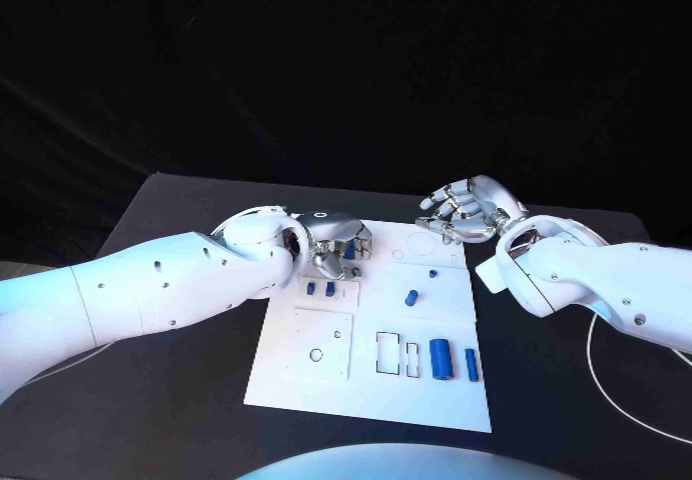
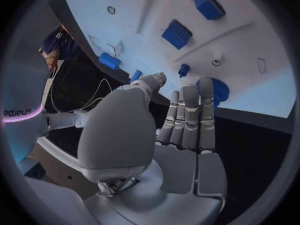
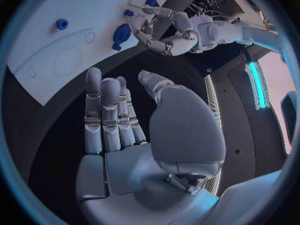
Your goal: Assemble the parts on the task board
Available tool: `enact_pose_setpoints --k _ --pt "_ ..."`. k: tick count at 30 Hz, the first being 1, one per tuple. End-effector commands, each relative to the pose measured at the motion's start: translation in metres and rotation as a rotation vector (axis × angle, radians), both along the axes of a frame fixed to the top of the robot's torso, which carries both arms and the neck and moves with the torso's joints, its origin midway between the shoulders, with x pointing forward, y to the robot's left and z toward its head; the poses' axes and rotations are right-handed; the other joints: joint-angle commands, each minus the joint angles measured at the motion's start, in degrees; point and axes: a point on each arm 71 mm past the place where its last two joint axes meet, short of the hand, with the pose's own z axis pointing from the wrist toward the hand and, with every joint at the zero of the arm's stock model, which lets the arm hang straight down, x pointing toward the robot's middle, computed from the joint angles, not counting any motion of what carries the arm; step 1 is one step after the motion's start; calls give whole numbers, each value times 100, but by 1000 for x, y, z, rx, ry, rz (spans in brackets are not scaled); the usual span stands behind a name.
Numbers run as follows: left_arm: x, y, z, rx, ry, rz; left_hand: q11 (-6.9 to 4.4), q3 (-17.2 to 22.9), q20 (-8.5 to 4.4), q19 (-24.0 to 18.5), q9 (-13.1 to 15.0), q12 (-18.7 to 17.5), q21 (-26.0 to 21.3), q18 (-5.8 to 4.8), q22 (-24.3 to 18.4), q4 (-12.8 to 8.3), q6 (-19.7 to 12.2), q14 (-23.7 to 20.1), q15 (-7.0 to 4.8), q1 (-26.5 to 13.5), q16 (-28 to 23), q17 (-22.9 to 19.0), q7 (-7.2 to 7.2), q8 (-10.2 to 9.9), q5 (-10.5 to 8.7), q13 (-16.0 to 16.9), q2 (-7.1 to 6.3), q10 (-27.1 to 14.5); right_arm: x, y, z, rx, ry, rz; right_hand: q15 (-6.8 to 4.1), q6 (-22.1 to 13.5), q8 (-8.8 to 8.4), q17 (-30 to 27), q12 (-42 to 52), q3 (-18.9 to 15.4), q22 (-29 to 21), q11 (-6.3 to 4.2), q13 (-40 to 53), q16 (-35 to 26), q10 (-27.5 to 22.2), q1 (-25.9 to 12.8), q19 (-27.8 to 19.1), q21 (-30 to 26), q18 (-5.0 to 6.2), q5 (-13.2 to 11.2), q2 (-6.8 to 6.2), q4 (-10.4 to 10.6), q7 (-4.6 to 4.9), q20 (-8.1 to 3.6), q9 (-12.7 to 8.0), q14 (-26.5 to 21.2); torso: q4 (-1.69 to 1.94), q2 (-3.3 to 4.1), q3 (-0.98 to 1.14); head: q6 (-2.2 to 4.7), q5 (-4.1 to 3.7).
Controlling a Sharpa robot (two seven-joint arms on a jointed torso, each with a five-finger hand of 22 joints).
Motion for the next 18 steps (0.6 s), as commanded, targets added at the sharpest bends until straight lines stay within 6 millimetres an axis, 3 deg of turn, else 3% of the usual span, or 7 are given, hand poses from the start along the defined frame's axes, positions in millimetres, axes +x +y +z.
enact_pose_setpoints --k 1,18 --pt "1 -2 -5 93 -15 -18 16 -39 -6 41 -15 -38 41 71 14 -10 37 50 -6 13 35 2 5 -26 -12 -18 31 19 -1 2 0 -4 -4 17 11 -17 -33 4 -33 -25 -6 32 -7 -21 -11 7 27 -34 18 19 18 -2 24 24 -5 -22 -4 3 0 -3 -2" --pt "7 -6 -12 174 16 -4 -14 261 -35 8 -178 -158 338 74 233 -139 368 150 -37 218 435 59 -49 -85 2 -228 162 264 -2 3 0 -2 -3 21 11 -17 -33 4 -33 -25 -6 32 -7 -21 -11 7 27 -34 18 19 18 -2 24 24 -5 -22 -2 -7 6 -40 -10"
